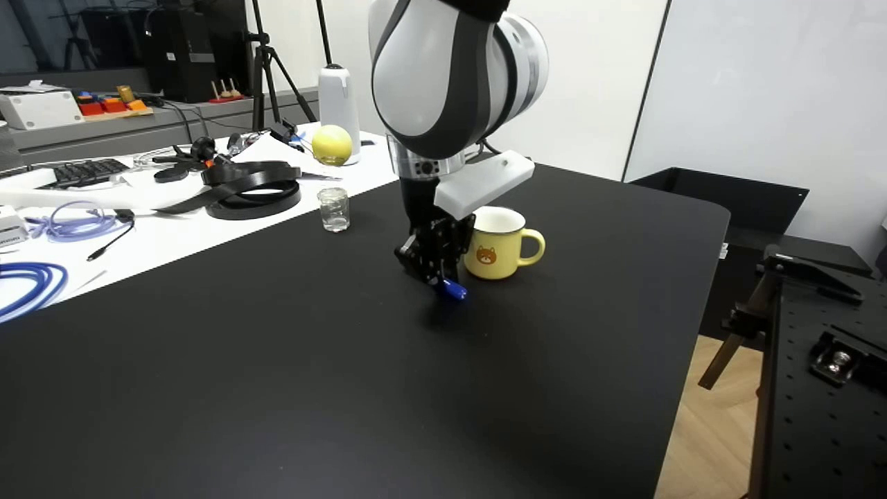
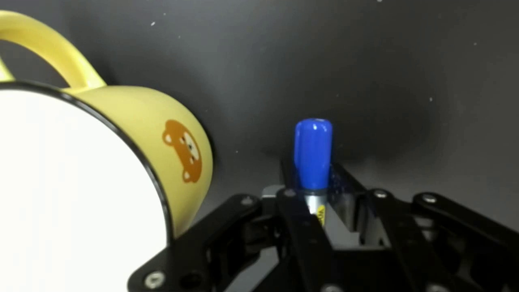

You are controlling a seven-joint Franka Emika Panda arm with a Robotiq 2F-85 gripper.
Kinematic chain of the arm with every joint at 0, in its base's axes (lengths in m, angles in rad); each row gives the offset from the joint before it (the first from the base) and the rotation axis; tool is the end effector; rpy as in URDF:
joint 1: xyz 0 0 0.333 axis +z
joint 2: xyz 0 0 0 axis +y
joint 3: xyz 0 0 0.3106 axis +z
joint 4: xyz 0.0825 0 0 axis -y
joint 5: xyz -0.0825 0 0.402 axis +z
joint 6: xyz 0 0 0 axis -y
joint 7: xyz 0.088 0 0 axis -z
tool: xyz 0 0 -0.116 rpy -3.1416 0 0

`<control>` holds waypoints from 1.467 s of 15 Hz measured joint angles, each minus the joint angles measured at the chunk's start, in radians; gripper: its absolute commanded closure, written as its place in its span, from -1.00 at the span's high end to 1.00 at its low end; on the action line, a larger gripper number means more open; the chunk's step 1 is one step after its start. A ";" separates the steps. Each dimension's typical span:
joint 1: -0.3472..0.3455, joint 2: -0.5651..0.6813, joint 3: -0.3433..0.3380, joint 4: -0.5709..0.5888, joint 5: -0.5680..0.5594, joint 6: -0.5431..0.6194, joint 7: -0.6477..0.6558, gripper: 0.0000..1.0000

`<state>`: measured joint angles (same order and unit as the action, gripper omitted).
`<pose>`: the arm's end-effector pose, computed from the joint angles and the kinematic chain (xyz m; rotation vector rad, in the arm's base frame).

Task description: Put the pen in the mug

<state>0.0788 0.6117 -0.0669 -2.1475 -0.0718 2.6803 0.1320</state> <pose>0.5513 0.0053 0.0758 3.0650 -0.0673 -0.1128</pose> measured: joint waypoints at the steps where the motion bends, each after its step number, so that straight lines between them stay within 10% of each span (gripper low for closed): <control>1: 0.000 -0.004 -0.001 0.000 -0.002 0.000 0.000 -0.88; 22: -0.149 -0.357 0.014 0.052 0.076 -0.811 -0.271 -0.88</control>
<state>-0.0700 0.2550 -0.0529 -2.0956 0.0046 1.8692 -0.1390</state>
